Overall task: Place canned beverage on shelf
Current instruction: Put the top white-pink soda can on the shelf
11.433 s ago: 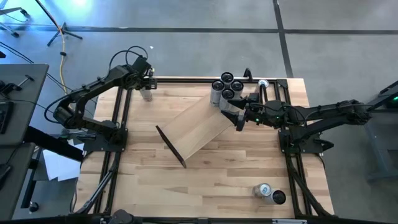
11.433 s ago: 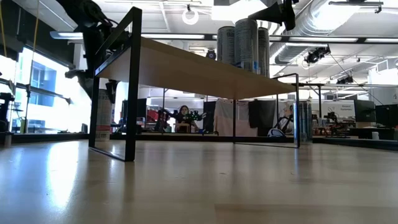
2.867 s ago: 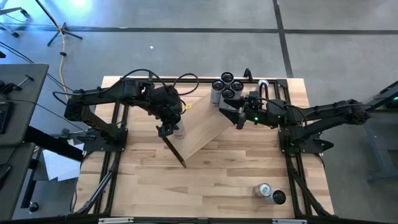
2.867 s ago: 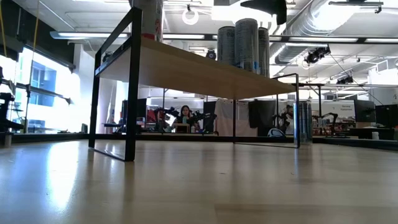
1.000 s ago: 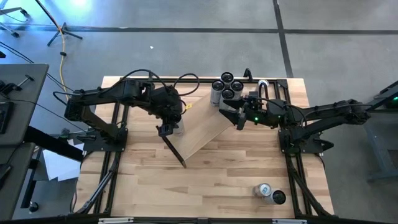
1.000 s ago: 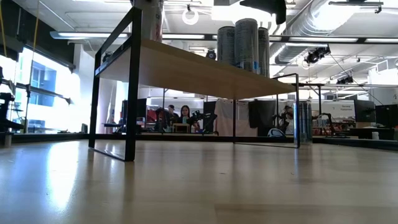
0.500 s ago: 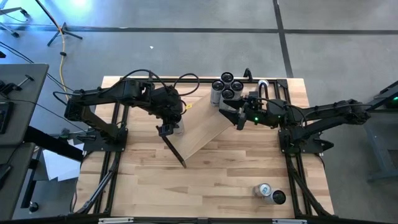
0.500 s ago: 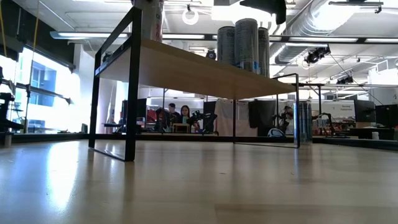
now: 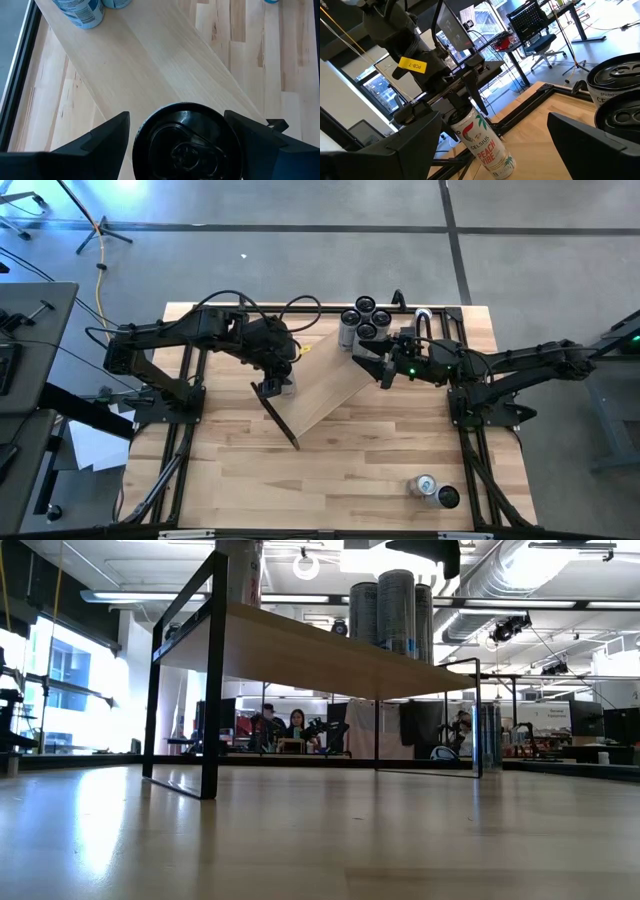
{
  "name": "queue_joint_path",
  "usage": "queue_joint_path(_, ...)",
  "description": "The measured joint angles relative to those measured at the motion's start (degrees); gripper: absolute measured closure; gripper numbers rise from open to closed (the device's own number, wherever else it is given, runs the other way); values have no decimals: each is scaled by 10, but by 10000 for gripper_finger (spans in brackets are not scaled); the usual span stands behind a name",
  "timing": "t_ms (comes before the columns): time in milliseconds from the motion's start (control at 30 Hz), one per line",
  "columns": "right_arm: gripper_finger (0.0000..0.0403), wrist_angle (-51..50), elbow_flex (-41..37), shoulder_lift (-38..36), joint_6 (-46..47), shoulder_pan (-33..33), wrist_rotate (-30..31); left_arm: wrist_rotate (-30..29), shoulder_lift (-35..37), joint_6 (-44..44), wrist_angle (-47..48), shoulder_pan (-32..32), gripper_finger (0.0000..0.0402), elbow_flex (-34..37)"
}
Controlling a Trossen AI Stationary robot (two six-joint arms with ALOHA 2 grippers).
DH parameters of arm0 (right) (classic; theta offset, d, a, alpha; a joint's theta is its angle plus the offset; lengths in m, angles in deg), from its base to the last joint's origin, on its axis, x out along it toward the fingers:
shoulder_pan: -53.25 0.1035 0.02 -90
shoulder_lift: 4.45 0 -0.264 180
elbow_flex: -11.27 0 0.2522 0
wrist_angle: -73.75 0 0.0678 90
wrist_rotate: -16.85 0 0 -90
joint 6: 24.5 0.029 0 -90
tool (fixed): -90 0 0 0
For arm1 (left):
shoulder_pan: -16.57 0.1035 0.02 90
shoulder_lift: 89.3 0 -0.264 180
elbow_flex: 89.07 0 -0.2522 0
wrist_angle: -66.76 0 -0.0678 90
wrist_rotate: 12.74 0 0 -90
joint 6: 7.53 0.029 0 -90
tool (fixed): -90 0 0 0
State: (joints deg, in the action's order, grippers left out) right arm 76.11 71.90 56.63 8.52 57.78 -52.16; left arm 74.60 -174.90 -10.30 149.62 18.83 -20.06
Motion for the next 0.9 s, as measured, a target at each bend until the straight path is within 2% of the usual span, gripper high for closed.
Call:
queue_joint_path(300,52,0,0,0,0,0,0,0,0,-16,0,0,103,0)
queue_joint_path(733,52,0,0,0,0,0,0,0,0,-14,1,0,8,0)
queue_joint_path(900,52,0,0,0,0,0,0,0,0,-9,-2,0,4,0)
